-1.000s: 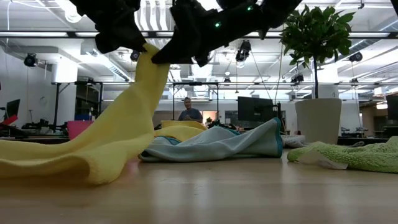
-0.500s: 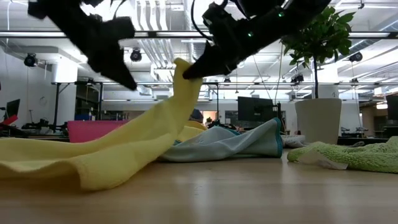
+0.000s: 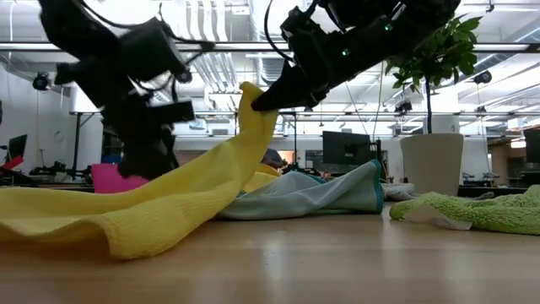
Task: Fold microfiber towels
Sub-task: Fold the bottom yellow microfiber cloth
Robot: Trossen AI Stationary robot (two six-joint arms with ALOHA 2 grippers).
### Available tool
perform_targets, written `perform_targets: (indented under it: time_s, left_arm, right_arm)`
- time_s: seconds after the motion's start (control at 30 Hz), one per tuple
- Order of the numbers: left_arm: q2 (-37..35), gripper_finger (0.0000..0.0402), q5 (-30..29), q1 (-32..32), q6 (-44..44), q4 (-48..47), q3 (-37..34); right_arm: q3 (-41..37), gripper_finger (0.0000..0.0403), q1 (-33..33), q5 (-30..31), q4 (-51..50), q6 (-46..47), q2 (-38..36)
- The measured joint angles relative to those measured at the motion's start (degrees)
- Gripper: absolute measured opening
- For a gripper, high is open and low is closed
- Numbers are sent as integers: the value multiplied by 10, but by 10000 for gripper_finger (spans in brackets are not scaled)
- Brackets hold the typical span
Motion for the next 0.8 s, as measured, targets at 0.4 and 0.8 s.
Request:
perform_targets:
  time_s: [0.4,0.8]
  left_arm:
    - [48,154,-48,1,-2,-1,6]
    - [25,10,-38,1,-27,-27,6]
  right_arm:
    - [-1,9,0,0,1,7,0]
    - [-1,9,0,0,1,10,0]
